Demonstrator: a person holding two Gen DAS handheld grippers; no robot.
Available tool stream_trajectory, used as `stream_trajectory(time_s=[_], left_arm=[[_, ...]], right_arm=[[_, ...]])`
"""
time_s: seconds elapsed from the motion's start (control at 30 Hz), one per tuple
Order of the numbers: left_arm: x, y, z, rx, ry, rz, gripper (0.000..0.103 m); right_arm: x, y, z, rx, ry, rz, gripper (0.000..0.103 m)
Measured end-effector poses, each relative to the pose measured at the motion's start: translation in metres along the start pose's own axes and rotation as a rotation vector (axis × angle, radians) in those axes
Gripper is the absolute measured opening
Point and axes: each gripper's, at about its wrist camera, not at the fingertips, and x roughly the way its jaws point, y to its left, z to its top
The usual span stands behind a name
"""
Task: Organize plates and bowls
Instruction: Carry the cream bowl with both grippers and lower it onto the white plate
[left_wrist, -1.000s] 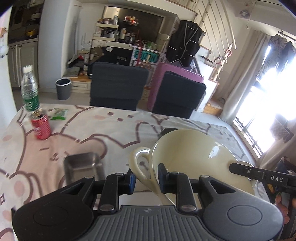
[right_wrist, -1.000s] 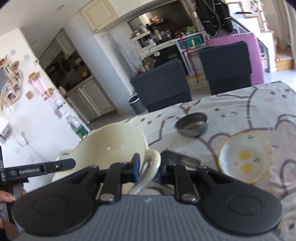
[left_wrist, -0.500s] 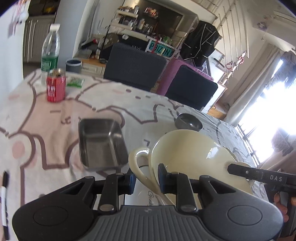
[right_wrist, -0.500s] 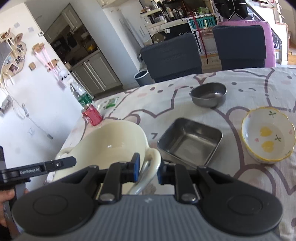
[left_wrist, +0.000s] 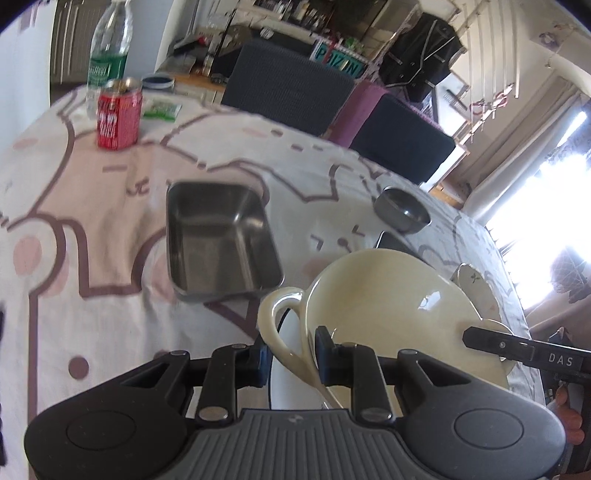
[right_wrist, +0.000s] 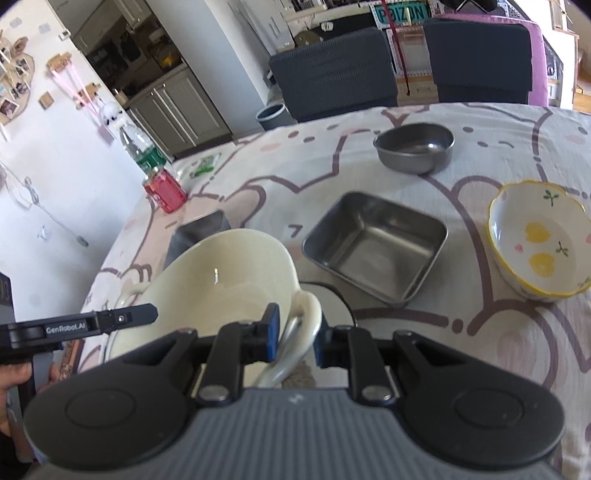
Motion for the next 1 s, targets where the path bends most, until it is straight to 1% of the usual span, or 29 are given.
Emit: stream_trajectory(time_s=[0.2,0.33,0.5,0.8,1.0], left_arm=[[0.021,0.012,-0.003,-0.047,0.082,-0.003,0.026],[0.031,0.016,-0.004,-0.065,0.115,-0.002,0.026],[0.039,0.016,-0.004,-0.061,0.142,0.021,0.026],[0.043,0.016,-0.004,-0.061,0.154,0.018,0.027],[0.046,0.014,-0.004,-0.052,0.169,0.020,0.027]], right_arm=[[0.019,0.003,0.000,-0.008,0.056,-0.041,0.022],[0.025,0.003,0.000,-0.009,0.078,-0.060,0.022],[0.031,0.006,0.001,-0.011,0.095,-0.067,0.022],[0.037,0.006,0.004,-0.006,0.103,-0.086,0.022],[0.042,0.006,0.003,0.003,0.127,-0.106,0.022]])
